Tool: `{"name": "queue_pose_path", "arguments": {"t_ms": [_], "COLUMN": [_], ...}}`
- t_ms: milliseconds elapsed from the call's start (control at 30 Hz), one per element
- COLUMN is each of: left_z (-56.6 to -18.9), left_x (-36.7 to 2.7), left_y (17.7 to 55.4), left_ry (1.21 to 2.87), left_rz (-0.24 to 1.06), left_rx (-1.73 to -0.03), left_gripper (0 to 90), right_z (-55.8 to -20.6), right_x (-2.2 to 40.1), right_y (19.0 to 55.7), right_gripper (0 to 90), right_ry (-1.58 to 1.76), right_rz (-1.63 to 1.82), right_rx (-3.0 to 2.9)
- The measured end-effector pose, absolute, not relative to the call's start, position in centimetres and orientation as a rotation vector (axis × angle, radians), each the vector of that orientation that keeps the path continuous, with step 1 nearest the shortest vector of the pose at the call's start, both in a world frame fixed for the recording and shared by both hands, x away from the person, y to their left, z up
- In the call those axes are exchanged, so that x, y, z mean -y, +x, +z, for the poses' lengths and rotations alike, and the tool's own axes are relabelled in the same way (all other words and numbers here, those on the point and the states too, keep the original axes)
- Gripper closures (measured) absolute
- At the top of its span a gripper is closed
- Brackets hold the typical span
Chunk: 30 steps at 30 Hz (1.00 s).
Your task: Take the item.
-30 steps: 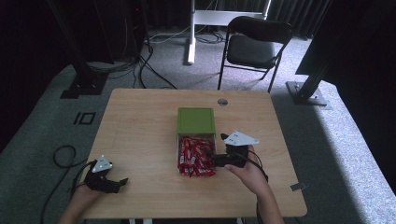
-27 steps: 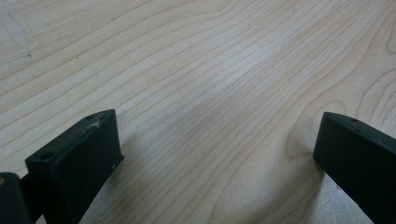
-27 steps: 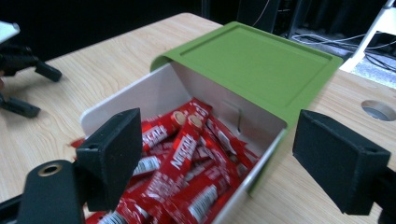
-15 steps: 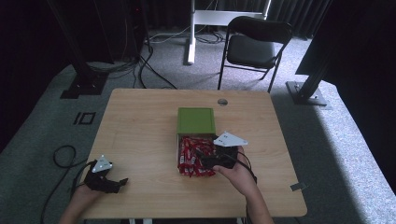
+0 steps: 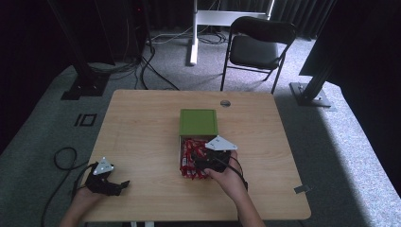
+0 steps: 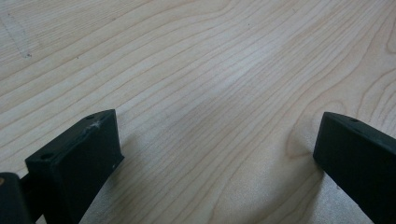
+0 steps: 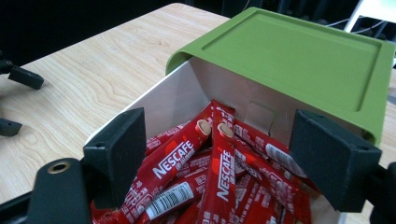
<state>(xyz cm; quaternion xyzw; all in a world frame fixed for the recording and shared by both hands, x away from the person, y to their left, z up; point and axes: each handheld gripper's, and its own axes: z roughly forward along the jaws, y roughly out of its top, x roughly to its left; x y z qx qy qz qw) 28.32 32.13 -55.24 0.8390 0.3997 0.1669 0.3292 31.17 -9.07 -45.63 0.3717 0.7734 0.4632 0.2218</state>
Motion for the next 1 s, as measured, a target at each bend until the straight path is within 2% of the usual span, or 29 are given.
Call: {"name": "queue_pose_path", "arguments": {"t_ms": [167,233,333,367,533,567,867,900,1000], "left_z": [-55.2,-55.2,-55.2,-55.2,-55.2,-55.2,-55.2,-55.2,-55.2], "left_x": [-32.1,-32.1,-32.1,-32.1,-32.1,-32.1,-32.1,-32.1,-32.1], "left_y": [28.3,28.3,28.3,28.3,28.3,28.3,28.3,28.3,28.3], "left_ry": [2.195,2.195,2.194,2.194,2.195,2.194,2.194,2.195,2.195], "left_rz": [0.437,0.437,0.436,0.436,0.435,0.436,0.436,0.435,0.436], "left_rx": [-1.046,-1.046,-1.047,-1.047,-1.047,-1.047,-1.047,-1.047,-1.047], "left_gripper": [1.6,1.6,1.6,1.6,1.6,1.6,1.6,1.6,1.6], "right_z": [-46.0,-46.2,-46.3,-46.4,-46.9,-47.2,-48.2,-48.5,-48.7], "right_x": [8.6,8.3,8.2,8.0,7.6,7.4,7.1,7.0,6.8], "right_y": [31.2,31.1,31.1,31.2,31.4,31.6,32.4,32.5,32.5], "right_gripper": [22.2,29.4,34.0,40.4,48.2,52.0,60.0,63.6,66.2], "right_ry": [1.029,1.037,1.077,1.075,1.084,1.098,1.150,1.165,1.197], "right_rz": [1.261,1.233,1.231,1.214,1.179,1.165,1.084,1.053,1.052], "right_rx": [-2.157,-2.161,-2.177,-2.203,-2.235,-2.234,-2.226,-2.247,-2.245]}}
